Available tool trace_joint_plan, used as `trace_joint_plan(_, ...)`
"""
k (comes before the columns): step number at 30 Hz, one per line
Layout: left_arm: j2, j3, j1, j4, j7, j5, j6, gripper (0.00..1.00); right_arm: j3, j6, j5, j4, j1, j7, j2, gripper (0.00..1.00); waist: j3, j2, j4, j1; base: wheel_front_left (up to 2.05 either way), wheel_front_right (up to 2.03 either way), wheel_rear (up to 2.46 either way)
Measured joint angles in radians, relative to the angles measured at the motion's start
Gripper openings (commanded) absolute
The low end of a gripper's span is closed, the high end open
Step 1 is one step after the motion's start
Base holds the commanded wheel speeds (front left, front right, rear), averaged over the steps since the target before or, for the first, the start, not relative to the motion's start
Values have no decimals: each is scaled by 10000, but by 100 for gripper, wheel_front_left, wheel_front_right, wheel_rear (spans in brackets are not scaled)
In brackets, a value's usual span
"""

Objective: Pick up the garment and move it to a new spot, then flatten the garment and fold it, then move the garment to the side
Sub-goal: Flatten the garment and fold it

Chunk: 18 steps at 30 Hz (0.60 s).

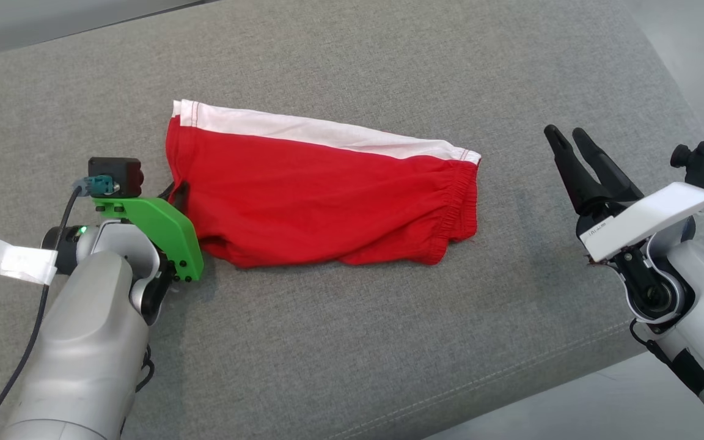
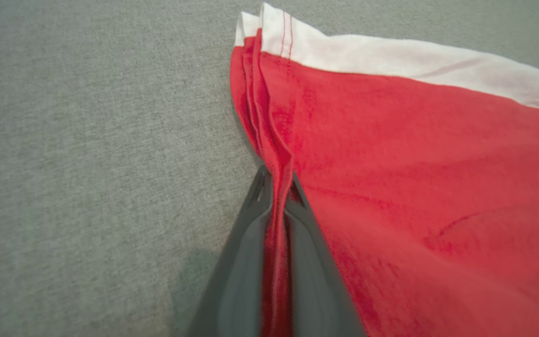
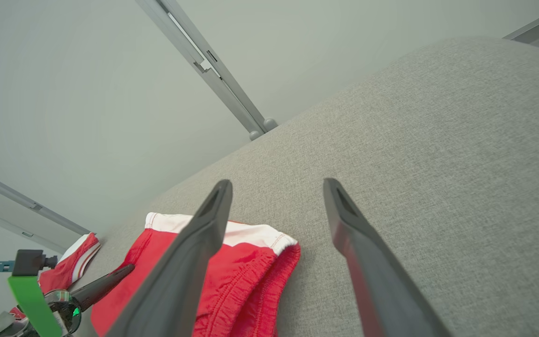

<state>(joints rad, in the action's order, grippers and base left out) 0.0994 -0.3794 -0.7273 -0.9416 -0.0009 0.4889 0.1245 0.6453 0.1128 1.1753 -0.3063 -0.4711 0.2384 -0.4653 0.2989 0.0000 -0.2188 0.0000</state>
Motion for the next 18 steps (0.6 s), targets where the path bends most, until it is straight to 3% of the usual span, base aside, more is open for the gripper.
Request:
trace_joint_plan(9,-316,403,403,-104,-604,646,0,0,-301,-94,-50,71,459,81,-75,100,-382,0,263,0,0,0,0)
trace_joint_plan(18,-694,853,1613,182,-2006,1262,-2,0,-322,-194,-50,-73,1240,86,-169,100,-921,0,757,0,0,0,0)
